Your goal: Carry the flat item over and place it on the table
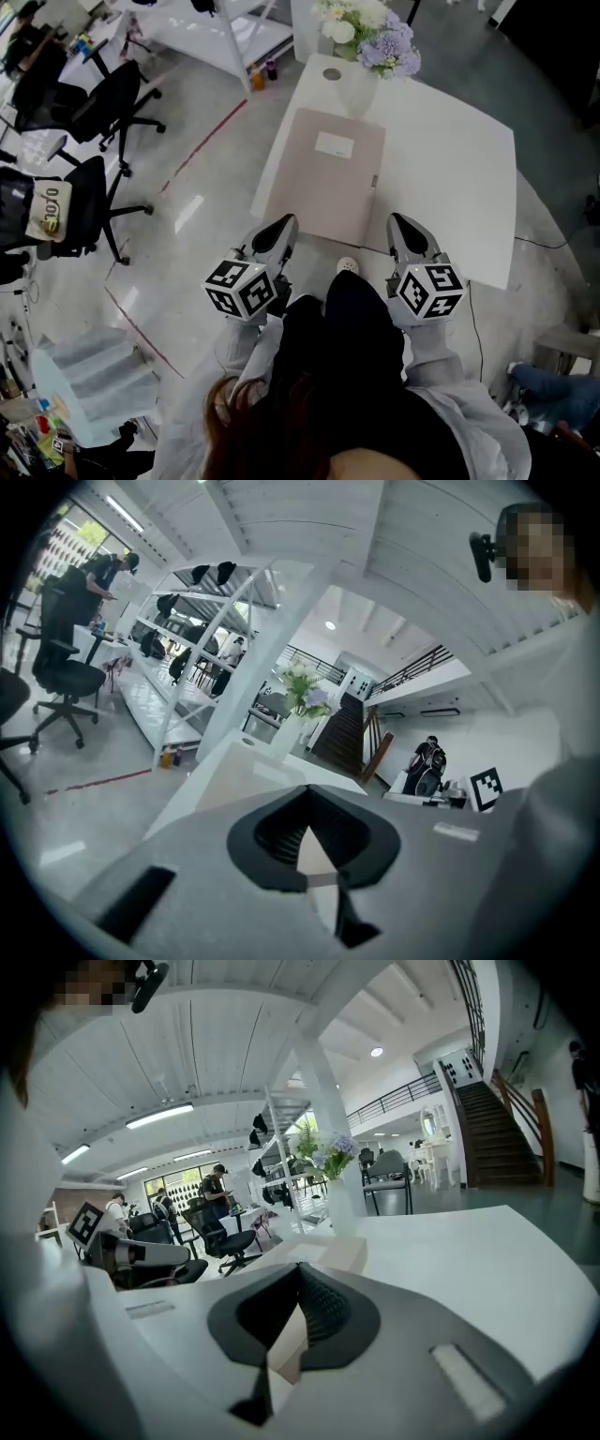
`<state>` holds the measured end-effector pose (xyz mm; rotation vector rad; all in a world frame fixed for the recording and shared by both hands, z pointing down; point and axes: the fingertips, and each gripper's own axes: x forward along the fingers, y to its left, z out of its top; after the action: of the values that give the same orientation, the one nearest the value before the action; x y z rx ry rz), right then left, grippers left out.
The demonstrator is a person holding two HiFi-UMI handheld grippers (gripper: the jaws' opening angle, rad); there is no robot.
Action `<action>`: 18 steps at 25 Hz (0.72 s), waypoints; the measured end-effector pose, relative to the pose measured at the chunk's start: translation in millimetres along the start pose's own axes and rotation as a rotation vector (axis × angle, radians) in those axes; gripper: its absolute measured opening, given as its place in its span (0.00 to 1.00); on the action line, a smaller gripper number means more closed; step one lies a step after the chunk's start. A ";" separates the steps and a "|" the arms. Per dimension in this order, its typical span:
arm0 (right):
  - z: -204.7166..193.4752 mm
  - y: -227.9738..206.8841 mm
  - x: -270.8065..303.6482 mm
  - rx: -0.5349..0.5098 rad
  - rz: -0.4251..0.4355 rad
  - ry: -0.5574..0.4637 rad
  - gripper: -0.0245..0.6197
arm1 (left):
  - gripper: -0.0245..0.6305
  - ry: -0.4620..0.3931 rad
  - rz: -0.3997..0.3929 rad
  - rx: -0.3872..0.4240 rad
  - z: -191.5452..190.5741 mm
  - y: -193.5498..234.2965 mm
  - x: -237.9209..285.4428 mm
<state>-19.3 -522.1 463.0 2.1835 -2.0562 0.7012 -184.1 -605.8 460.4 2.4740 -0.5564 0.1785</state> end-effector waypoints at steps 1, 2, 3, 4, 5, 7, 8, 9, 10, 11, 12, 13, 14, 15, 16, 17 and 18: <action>-2.8 2.4 -4.4 -0.002 -0.009 -0.002 0.05 | 0.04 0.009 -0.001 0.017 -2.7 0.4 -3.1; -5.9 4.7 -9.0 -0.002 -0.017 -0.004 0.05 | 0.04 0.019 0.002 0.036 -5.7 1.0 -6.1; -9.1 6.7 -13.7 -0.002 -0.025 -0.007 0.05 | 0.04 0.028 0.005 0.057 -8.6 1.3 -8.7; -12.3 8.4 -18.1 -0.003 -0.034 -0.009 0.05 | 0.04 0.036 0.007 0.075 -11.2 1.5 -10.9; -15.5 10.1 -22.1 -0.003 -0.043 -0.010 0.05 | 0.04 0.044 0.007 0.087 -13.6 1.5 -12.6; -22.1 14.1 -28.8 -0.001 -0.056 -0.010 0.05 | 0.04 0.057 0.002 0.101 -17.8 0.6 -15.7; -25.1 16.8 -31.7 0.002 -0.059 -0.010 0.05 | 0.04 0.060 -0.003 0.105 -19.6 -0.4 -17.6; -27.8 19.8 -34.7 0.004 -0.061 -0.010 0.05 | 0.04 0.062 -0.008 0.107 -21.2 -1.6 -20.0; -29.9 22.9 -37.9 0.005 -0.063 -0.010 0.05 | 0.04 0.064 -0.013 0.105 -22.6 -3.1 -22.6; -31.3 26.0 -41.6 0.005 -0.065 -0.011 0.05 | 0.04 0.065 -0.017 0.102 -24.0 -4.7 -25.4; -31.8 28.6 -45.6 0.005 -0.068 -0.012 0.05 | 0.04 0.067 -0.019 0.099 -25.0 -6.4 -28.4; -31.5 30.9 -49.6 0.005 -0.070 -0.015 0.05 | 0.04 0.068 -0.021 0.097 -25.3 -8.2 -31.3; -30.8 32.6 -53.1 0.006 -0.074 -0.018 0.05 | 0.04 0.068 -0.022 0.096 -25.0 -9.9 -33.9; -30.3 33.9 -55.8 0.007 -0.076 -0.021 0.05 | 0.04 0.068 -0.023 0.096 -24.7 -11.2 -36.1; -30.5 34.7 -57.8 0.008 -0.078 -0.023 0.05 | 0.04 0.067 -0.024 0.096 -24.8 -12.0 -37.5; -31.6 35.5 -59.1 0.008 -0.077 -0.024 0.05 | 0.04 0.067 -0.022 0.095 -25.7 -12.1 -38.3; -33.1 36.7 -59.9 0.008 -0.073 -0.023 0.05 | 0.04 0.068 -0.019 0.094 -27.0 -11.5 -38.9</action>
<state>-64.2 -458.8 461.2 2.2684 -1.9763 0.6815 -214.4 -568.1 466.8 2.5530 -0.5057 0.2858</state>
